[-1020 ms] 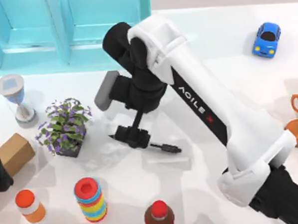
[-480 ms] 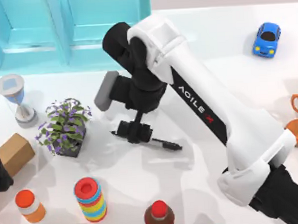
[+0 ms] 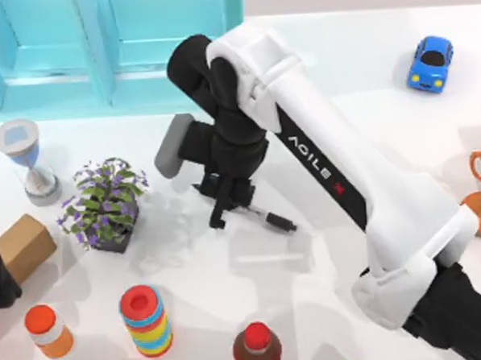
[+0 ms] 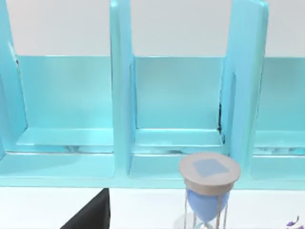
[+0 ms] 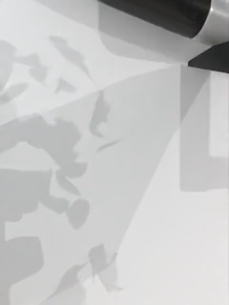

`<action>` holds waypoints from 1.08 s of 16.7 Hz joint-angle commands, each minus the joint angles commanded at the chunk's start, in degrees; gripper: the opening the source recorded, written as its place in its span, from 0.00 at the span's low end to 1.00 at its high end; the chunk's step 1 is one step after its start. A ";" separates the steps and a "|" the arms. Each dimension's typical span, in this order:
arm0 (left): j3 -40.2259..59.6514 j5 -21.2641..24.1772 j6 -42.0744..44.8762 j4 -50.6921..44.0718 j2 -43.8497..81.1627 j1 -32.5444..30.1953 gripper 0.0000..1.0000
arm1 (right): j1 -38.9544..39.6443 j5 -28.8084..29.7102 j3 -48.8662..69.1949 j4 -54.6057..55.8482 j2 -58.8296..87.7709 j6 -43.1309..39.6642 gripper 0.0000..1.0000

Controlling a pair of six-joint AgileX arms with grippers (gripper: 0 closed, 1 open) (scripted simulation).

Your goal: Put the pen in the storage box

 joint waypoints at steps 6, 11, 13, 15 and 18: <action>0.00 0.00 0.00 0.00 0.00 0.00 1.00 | 0.00 0.00 0.00 0.00 0.00 0.00 0.00; 0.00 0.00 0.00 0.00 0.00 0.00 1.00 | -1.47 2.81 -4.54 9.56 -6.44 -1.75 0.00; 0.00 0.00 0.00 0.00 0.00 0.00 1.00 | -1.72 2.67 -8.41 10.74 -9.80 -1.53 0.00; 0.00 0.00 0.00 0.00 0.00 0.00 1.00 | -1.92 2.53 -13.86 12.30 -14.09 -1.33 0.00; 0.00 0.00 0.00 0.00 0.00 0.00 1.00 | -1.89 2.35 -23.39 14.81 -21.55 -1.34 0.00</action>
